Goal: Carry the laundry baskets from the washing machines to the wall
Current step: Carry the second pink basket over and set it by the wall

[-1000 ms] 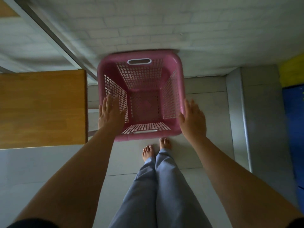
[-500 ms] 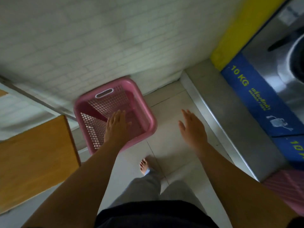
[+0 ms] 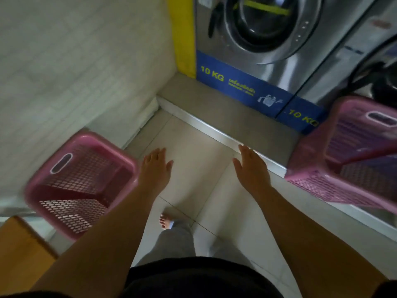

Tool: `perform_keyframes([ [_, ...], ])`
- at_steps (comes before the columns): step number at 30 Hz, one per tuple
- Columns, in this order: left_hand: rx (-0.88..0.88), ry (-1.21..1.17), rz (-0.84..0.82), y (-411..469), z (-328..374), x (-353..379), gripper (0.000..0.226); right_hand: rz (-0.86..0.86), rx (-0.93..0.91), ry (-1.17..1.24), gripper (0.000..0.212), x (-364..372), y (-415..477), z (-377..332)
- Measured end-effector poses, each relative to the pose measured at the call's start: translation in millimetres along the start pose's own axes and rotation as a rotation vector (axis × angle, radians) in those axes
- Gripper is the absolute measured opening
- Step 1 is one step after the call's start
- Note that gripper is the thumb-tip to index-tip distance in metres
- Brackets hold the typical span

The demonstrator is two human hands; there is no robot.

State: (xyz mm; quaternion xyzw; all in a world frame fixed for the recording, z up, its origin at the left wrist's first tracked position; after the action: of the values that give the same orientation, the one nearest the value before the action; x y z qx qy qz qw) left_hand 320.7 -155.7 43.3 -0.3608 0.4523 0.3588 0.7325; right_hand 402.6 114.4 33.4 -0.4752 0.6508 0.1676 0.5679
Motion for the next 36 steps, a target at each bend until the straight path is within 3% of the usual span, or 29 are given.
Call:
perform_keyframes([
  [11, 0.413, 0.032, -0.105, 27, 247, 77, 0.054, 0.162, 0.377, 0.1, 0.054, -73, -77, 241],
  [21, 0.544, 0.022, -0.21, 98, 396, 130, 0.054, 0.232, 0.636, 0.205, 0.055, -108, -65, 389],
  [27, 0.528, -0.03, -0.279, 156, 467, 160, 0.055, 0.263, 0.75, 0.266, 0.051, -140, -31, 455],
  [36, 0.505, -0.013, -0.282, 212, 531, 188, 0.049, 0.193, 0.857, 0.354, 0.057, -158, 27, 539],
])
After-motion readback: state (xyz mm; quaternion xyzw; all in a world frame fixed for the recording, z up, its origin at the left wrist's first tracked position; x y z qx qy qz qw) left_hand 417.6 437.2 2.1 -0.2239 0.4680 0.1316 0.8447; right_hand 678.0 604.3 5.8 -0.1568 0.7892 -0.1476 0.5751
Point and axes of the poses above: each hand's wrist, its own y-axis towards the middle knuckle, its own x-axis out of the palm, z = x × y, the point moved 9 cm from there along y, towards the middle knuckle, and after that the axes turned 14 degrees about x, right-handed, at the moved point
